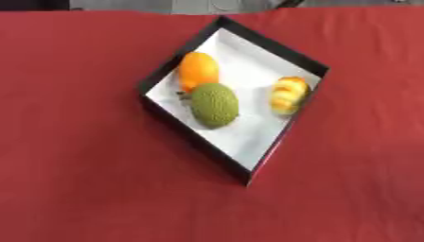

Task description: Pick up objects on the table and place them in the box.

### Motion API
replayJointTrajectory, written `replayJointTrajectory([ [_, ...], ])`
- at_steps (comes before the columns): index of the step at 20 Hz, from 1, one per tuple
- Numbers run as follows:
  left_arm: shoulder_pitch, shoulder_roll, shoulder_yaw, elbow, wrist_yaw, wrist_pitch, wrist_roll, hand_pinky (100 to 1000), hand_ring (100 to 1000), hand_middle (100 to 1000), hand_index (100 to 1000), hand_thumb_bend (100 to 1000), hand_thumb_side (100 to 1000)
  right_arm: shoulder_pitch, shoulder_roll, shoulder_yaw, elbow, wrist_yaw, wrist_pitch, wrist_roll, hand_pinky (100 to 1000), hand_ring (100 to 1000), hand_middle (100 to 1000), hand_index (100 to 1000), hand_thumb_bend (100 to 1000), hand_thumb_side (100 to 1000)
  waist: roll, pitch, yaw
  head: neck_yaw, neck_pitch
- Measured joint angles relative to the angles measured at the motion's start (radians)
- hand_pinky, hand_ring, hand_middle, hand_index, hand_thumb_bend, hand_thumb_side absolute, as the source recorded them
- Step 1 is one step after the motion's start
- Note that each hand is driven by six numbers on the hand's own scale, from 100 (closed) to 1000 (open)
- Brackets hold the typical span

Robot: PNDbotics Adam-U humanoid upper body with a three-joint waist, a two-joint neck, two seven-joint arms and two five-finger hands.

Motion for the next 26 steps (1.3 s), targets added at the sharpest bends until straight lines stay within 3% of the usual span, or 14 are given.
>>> replayJointTrajectory([
  [3,-0.005,-0.021,0.009,0.018,0.128,-0.083,-0.002,723,772,808,914,223,773,-0.040,0.023,0.016,0.000,0.008,0.017,0.014,966,1000,706,803,100,524,0.000,0.013,0.003,-0.001,-0.008],
  [7,-0.028,-0.057,0.018,0.046,0.180,-0.139,-0.039,721,771,808,913,234,776,-0.080,0.046,0.029,0.000,0.009,0.046,0.026,966,1000,705,802,100,523,0.000,0.023,0.009,-0.008,-0.022],
  [14,-0.037,-0.093,0.041,0.074,0.168,-0.162,-0.077,715,760,793,890,223,776,-0.101,0.067,0.039,0.000,0.024,0.073,0.046,965,1000,702,801,100,523,0.000,0.035,0.016,-0.011,-0.035],
  [26,-0.041,-0.109,0.055,0.074,0.150,-0.169,-0.097,713,757,794,885,225,773,-0.090,0.100,0.050,0.000,0.043,0.058,0.056,965,1000,699,799,100,523,0.000,0.039,0.020,-0.009,-0.036],
])
